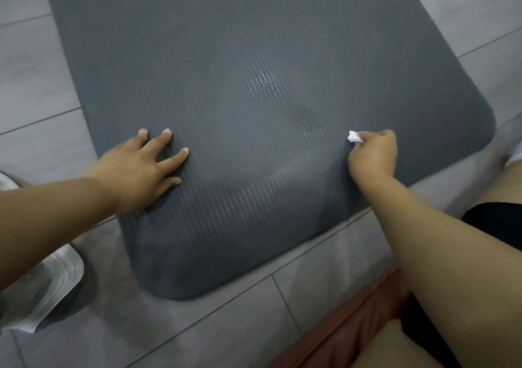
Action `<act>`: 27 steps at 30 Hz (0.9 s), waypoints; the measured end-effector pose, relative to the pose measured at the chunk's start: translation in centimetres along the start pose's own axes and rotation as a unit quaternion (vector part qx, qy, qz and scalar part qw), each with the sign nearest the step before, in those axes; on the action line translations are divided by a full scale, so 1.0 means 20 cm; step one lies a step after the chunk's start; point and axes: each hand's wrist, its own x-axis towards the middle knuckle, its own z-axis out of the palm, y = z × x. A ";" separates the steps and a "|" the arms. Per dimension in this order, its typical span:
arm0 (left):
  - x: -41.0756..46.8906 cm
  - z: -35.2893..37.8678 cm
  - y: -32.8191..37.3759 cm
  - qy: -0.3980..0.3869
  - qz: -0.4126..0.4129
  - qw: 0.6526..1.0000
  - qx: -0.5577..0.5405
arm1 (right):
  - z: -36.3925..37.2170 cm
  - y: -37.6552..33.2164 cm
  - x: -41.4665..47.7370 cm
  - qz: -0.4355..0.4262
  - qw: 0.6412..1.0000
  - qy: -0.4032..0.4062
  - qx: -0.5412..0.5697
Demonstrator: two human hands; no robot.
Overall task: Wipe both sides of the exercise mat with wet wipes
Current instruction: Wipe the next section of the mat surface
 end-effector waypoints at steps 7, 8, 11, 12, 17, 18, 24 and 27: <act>-0.02 -0.02 0.01 -0.002 0.034 0.999 -0.026 | 0.10 -0.26 -0.63 -0.331 0.815 -0.472 0.063; -0.02 -0.02 0.00 0.013 0.042 0.999 -0.029 | 0.07 -0.26 -0.59 -0.370 0.803 -0.468 0.021; -0.02 -0.03 0.00 0.026 0.055 0.998 -0.021 | 0.04 -0.19 -0.21 -0.285 0.921 -0.265 -0.011; -0.02 -0.03 0.00 0.028 0.055 0.998 -0.023 | 0.03 -0.17 -0.08 -0.226 0.957 -0.175 -0.054; 0.03 -0.03 -0.06 0.077 0.024 0.994 -0.074 | 0.10 -0.27 -0.14 -0.015 0.989 -0.076 0.124; 0.04 -0.03 -0.08 0.087 0.008 0.993 -0.081 | 0.15 -0.31 -0.26 -0.088 0.980 -0.130 0.124; 0.04 0.05 -0.13 0.065 -0.050 0.995 -0.065 | 0.15 -0.34 -0.42 -0.346 0.840 -0.416 0.036; 0.03 0.08 -0.12 0.057 -0.052 0.994 -0.081 | 0.13 -0.28 -0.04 -0.124 0.970 -0.159 0.138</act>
